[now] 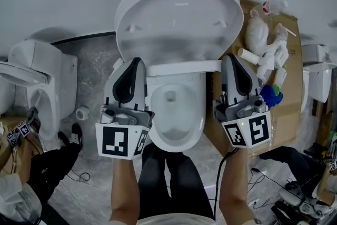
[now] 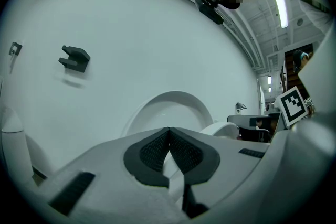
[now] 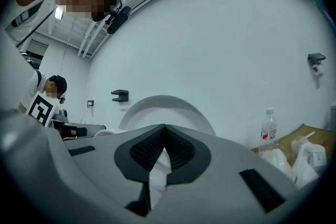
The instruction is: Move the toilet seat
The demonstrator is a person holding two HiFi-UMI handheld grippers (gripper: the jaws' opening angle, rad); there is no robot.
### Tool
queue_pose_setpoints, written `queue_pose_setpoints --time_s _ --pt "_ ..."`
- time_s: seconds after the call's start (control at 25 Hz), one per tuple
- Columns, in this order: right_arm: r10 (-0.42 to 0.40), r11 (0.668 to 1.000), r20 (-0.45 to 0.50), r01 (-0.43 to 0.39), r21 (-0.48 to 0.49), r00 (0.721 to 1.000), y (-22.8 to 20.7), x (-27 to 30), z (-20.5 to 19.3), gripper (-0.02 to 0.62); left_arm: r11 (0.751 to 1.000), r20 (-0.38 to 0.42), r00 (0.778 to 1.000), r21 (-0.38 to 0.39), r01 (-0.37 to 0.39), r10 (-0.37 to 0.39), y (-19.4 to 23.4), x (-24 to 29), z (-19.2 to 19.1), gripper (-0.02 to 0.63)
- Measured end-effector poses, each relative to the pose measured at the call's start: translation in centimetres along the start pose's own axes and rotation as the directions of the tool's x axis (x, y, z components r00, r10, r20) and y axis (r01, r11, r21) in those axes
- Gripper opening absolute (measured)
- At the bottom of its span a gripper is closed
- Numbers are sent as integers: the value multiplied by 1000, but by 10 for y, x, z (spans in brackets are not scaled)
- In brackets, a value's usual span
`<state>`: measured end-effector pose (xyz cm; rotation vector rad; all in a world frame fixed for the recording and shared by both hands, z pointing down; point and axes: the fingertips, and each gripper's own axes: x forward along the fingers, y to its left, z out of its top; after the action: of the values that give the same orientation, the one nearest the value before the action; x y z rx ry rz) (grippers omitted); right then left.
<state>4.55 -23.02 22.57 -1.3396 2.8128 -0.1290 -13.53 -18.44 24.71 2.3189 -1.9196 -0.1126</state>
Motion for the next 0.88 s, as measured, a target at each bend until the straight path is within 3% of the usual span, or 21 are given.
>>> queue_pose_setpoints --time_s 0.88 --pt "32 999 5 -32 1 999 -12 36 1 12 1000 13 1000 8 -1 1 18 30 4 10"
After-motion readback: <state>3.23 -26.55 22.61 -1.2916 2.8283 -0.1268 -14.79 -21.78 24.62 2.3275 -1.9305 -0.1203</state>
